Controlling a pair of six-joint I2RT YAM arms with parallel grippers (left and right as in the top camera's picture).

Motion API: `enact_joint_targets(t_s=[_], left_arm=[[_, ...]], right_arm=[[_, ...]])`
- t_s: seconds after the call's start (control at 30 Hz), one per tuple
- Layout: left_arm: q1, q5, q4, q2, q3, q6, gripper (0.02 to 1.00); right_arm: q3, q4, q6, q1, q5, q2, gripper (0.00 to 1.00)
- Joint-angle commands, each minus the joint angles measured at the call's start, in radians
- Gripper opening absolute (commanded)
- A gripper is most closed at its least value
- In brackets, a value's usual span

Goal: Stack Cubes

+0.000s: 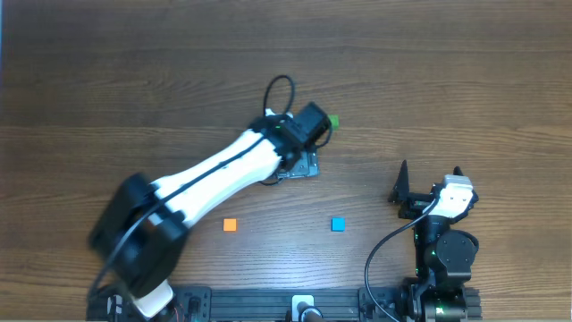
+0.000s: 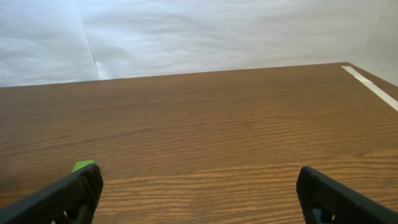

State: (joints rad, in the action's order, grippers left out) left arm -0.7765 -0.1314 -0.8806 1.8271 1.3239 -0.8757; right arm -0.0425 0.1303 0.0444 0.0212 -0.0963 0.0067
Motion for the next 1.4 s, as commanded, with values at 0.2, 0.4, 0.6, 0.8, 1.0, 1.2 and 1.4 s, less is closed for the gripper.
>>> enact_joint_targets(t_s=[0.2, 0.4, 0.6, 0.8, 1.0, 1.2, 1.4], left_arm=[[-0.003, -0.041, -0.228, -0.383, -0.003, -0.059, 0.998], [-0.036, -0.053, -0.281, -0.5, -0.16, -0.1, 0.998], [-0.043, -0.042, -0.129, -0.641, -0.442, -0.109, 0.998], [-0.043, -0.041, -0.037, -0.673, -0.61, -0.132, 0.991], [-0.043, -0.045, 0.074, -0.673, -0.729, -0.131, 0.95], [-0.043, -0.035, 0.151, -0.673, -0.803, -0.106, 0.919], [-0.039, -0.035, 0.202, -0.636, -0.809, -0.048, 0.888]], right_arm=[[0.008, -0.001, -0.001, 0.006, -0.009, 0.0, 0.993], [0.008, -0.001, -0.001, 0.006, -0.009, 0.0, 0.991], [0.008, -0.001, -0.001, 0.006, -0.009, 0.0, 0.993], [0.008, -0.001, -0.001, 0.006, -0.009, 0.0, 0.993], [0.008, -0.001, -0.001, 0.006, -0.009, 0.0, 0.991], [0.008, -0.001, -0.001, 0.006, -0.009, 0.0, 0.993], [0.008, -0.001, -0.001, 0.006, -0.009, 0.0, 0.993]])
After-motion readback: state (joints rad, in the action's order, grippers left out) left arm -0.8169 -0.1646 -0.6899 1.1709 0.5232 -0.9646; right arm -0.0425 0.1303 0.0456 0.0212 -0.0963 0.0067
